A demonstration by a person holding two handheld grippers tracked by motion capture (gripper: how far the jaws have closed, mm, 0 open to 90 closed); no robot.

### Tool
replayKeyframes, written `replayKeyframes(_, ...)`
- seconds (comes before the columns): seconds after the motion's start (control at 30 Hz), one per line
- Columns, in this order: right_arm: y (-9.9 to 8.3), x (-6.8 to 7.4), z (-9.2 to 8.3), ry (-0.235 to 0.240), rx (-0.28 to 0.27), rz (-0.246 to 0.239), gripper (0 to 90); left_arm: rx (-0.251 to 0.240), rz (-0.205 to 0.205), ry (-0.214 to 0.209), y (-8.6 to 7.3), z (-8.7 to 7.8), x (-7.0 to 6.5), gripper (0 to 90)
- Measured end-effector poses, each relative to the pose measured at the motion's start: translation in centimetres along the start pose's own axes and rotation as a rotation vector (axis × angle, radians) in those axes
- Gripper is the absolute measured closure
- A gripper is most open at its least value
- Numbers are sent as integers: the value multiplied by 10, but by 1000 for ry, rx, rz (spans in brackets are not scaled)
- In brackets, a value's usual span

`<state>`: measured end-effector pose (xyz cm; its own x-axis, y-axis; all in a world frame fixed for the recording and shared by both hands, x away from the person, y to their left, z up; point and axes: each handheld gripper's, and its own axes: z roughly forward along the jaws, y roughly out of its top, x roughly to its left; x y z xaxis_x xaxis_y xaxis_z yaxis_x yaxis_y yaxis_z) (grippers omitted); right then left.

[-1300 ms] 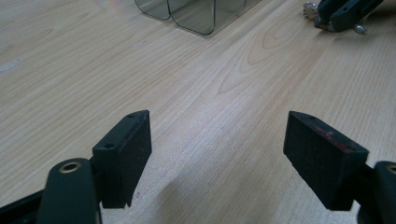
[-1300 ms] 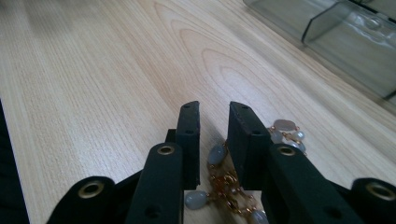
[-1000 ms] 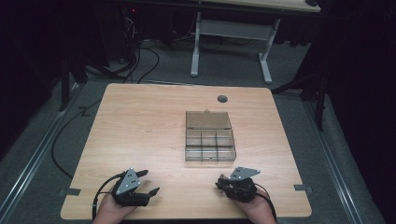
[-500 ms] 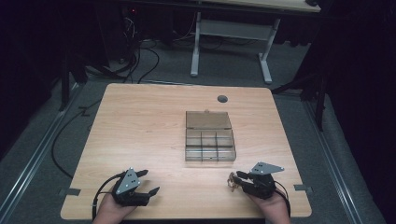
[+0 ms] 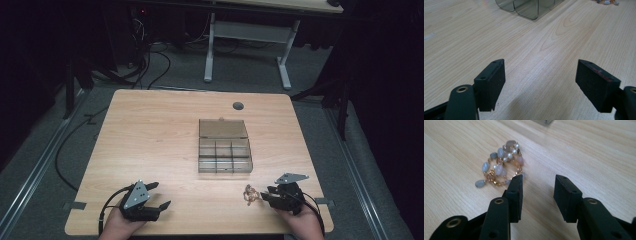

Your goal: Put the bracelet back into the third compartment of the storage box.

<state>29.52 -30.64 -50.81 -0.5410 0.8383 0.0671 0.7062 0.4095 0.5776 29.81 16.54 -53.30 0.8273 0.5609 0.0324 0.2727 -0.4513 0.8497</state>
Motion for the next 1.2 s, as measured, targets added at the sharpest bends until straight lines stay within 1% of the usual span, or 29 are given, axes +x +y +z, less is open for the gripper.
replayKeyframes(0.1, 3, 1, -2, -15, 46, -2, 586, 1, 3, 0, 0, 0, 0, 244)
replayKeyframes(0.13, 3, 1, -2, -15, 46, -2, 586, 1, 3, 0, 0, 0, 0, 244)
replayKeyframes(0.17, 5, 0, -2, -21, 73, 3, 579, 2, 4, 0, 0, 0, 0, 244)
replayKeyframes(0.2, 7, 1, -3, -27, 89, 9, 575, 0, 4, 2, 0, 0, 0, 244)
replayKeyframes(0.3, 11, 1, -3, -38, 127, 9, 555, -1, 6, 5, 0, 0, -1, 245)
replayKeyframes(0.43, 15, 1, -3, -52, 173, 6, 550, -2, 8, 7, 0, -1, -1, 245)
replayKeyframes(0.6, 21, 0, -2, -53, 231, 9, 529, -5, 6, 6, 0, 0, -1, 245)
replayKeyframes(0.7, 25, 1, 0, -55, 272, 0, 506, -5, 6, 6, 0, -1, -1, 245)
replayKeyframes(0.77, 27, 2, 0, -49, 286, -6, 500, -6, 6, 6, 0, -1, -1, 245)
replayKeyframes(0.9, 33, 5, 1, -53, 337, -24, 480, -5, 7, 5, 0, -1, -1, 245)
replayKeyframes(1.03, 40, 7, 0, -54, 373, -45, 466, -7, 8, 4, 0, -1, -1, 245)
replayKeyframes(1.2, 49, 8, 2, -36, 415, -34, 441, -7, 10, 3, 0, -1, -1, 245)
